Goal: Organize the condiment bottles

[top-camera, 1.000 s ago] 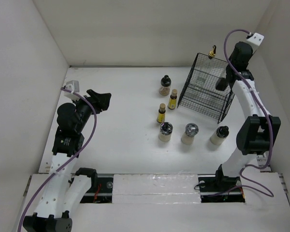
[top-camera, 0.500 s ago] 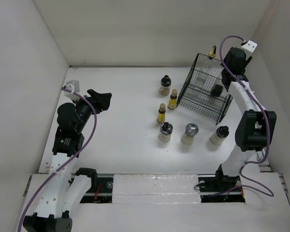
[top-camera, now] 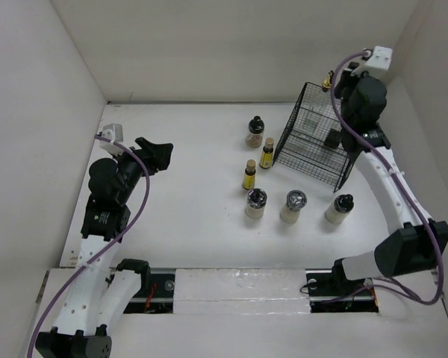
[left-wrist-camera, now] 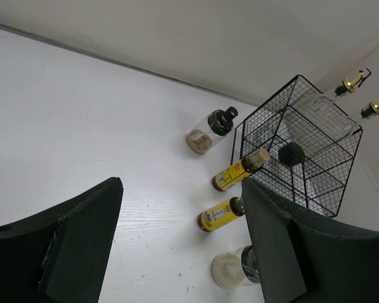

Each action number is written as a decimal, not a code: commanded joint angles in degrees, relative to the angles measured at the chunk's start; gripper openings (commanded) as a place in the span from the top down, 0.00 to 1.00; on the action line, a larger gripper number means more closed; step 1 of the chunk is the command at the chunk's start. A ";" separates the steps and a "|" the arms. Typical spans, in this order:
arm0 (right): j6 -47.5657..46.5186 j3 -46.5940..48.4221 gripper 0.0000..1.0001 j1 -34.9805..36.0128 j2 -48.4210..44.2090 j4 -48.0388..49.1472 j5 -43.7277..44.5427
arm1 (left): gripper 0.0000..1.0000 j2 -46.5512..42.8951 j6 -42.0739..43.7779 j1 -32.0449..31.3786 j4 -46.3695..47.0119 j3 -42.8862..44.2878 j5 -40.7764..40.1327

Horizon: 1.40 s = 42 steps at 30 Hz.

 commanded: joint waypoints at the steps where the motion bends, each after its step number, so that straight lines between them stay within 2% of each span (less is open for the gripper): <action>1: -3.53 -7.12 0.83 7.30 -2.73 2.62 -5.50 | 0.29 -0.23 0.19 0.28 2.06 1.04 -0.01; 2: -3.53 -8.46 0.97 8.70 -3.25 2.62 -8.11 | 0.30 -0.23 0.19 0.28 2.06 0.52 0.51; 4: -2.66 -12.40 0.99 12.49 -3.26 2.01 -11.63 | 0.35 -0.23 0.19 0.28 2.06 0.51 0.52; 5: -2.65 -13.04 0.92 14.85 -2.65 2.01 -15.57 | 0.37 0.46 0.19 0.28 2.06 0.51 0.52; 9: -3.80 -12.25 0.58 19.08 2.53 -1.59 -18.33 | 0.40 0.47 0.19 0.28 2.67 0.51 1.04; 13: -3.80 -12.16 0.41 20.41 6.31 -2.92 -20.43 | 0.41 -0.06 0.19 0.28 2.06 0.51 0.52; 16: -3.27 -9.45 0.40 20.93 8.78 -5.80 -20.44 | 0.41 -0.06 0.19 0.28 2.06 0.51 0.52; 18: -2.48 -9.44 0.40 21.46 9.31 -7.74 -15.89 | 0.41 -0.06 0.19 0.28 2.06 0.51 -0.01; 24: -1.42 -14.27 0.40 21.46 7.99 -7.75 -12.53 | 0.40 0.55 0.19 0.28 2.06 0.51 0.69; 26: -1.42 -14.27 0.40 21.46 10.08 -6.96 -12.53 | 0.40 0.56 0.19 0.28 2.06 0.51 1.56; 32: -2.13 -12.25 0.52 20.41 13.52 -6.34 -14.64 | 0.40 -0.14 0.19 0.28 2.76 0.51 1.57; 34: -2.13 -12.25 0.66 20.41 14.05 -5.64 -14.12 | 0.40 -0.14 0.19 0.28 2.76 -0.01 1.57; 37: -1.60 -11.64 0.80 20.94 13.45 -5.03 -13.15 | 0.40 0.38 0.19 0.28 2.76 0.51 1.57; 42: -1.60 -12.16 0.84 20.94 5.90 -0.83 -13.15 | 0.38 0.38 0.19 0.28 2.76 -0.10 1.57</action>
